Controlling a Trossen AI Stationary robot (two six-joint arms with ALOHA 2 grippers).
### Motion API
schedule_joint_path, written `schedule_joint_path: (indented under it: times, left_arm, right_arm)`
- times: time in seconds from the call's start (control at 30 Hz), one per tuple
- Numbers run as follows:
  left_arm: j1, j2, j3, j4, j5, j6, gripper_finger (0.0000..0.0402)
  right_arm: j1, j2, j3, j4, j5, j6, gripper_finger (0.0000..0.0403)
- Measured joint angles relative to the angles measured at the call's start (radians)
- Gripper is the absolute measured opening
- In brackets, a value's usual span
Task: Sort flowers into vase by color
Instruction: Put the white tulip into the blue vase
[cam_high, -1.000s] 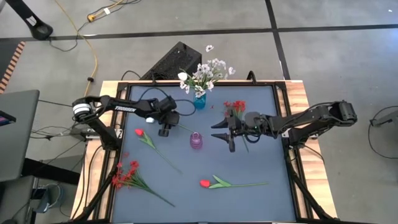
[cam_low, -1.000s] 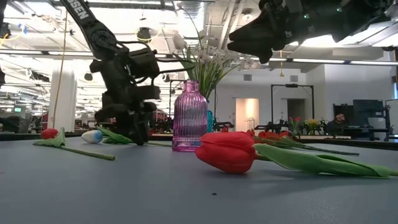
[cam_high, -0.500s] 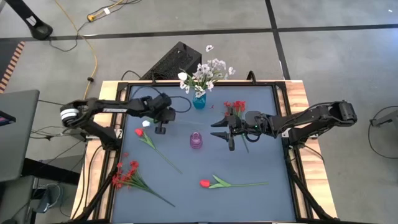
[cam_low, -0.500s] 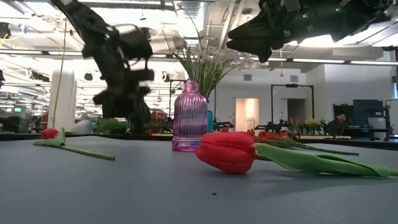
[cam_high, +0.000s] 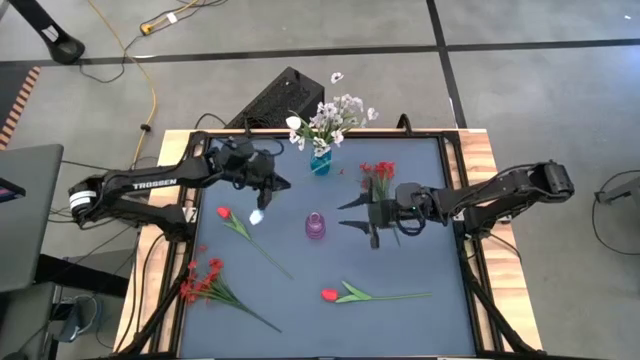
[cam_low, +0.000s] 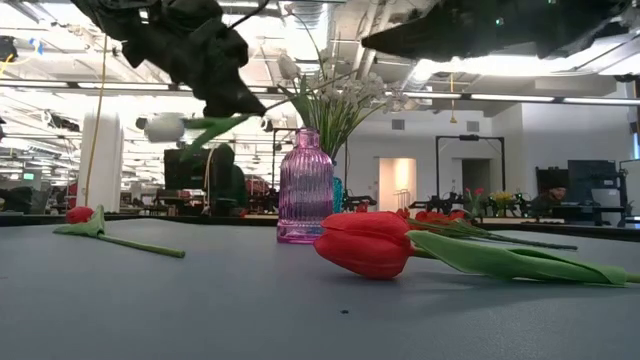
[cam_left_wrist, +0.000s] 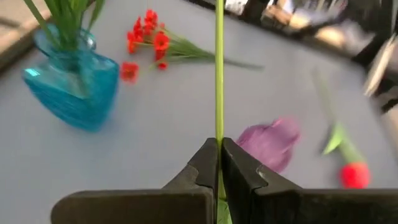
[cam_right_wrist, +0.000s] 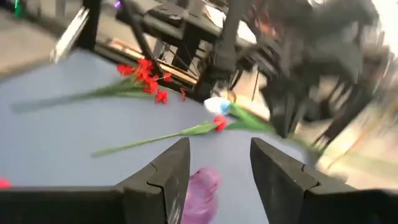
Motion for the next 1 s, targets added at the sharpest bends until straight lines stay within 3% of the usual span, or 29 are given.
schedule_joint_path:
  times: [0.17, 0.4, 0.53, 0.7, 0.9, 1.0]
  left_arm:
    - [-0.044, 0.045, 0.001, 0.025, 0.046, -0.184, 0.0000]
    - [-0.122, 0.095, 0.001, 0.134, 0.054, -0.288, 0.0000]
    - [-0.125, 0.094, 0.001, 0.177, 0.060, -0.349, 0.0000]
    - [-0.185, 0.109, 0.001, 0.207, 0.044, -0.401, 0.0000]
    - [-0.254, 0.139, 0.000, 0.237, -0.011, -0.434, 0.0000]
    - [-0.268, 0.156, 0.002, 0.257, -0.013, -0.433, 0.0000]
  right_arm:
    - [0.037, 0.000, 0.016, -0.001, 0.012, -0.351, 0.0193]
    - [0.081, 0.000, 0.019, -0.002, 0.153, -0.563, 0.0193]
    - [0.100, 0.000, 0.041, -0.033, 0.231, -0.601, 0.0193]
    - [0.100, 0.019, 0.102, -0.164, 0.238, -0.538, 0.0193]
    - [0.106, 0.171, 0.199, -0.196, 0.346, -0.629, 0.0193]
    - [0.108, 0.265, 0.260, -0.209, 0.476, -0.655, 0.0193]
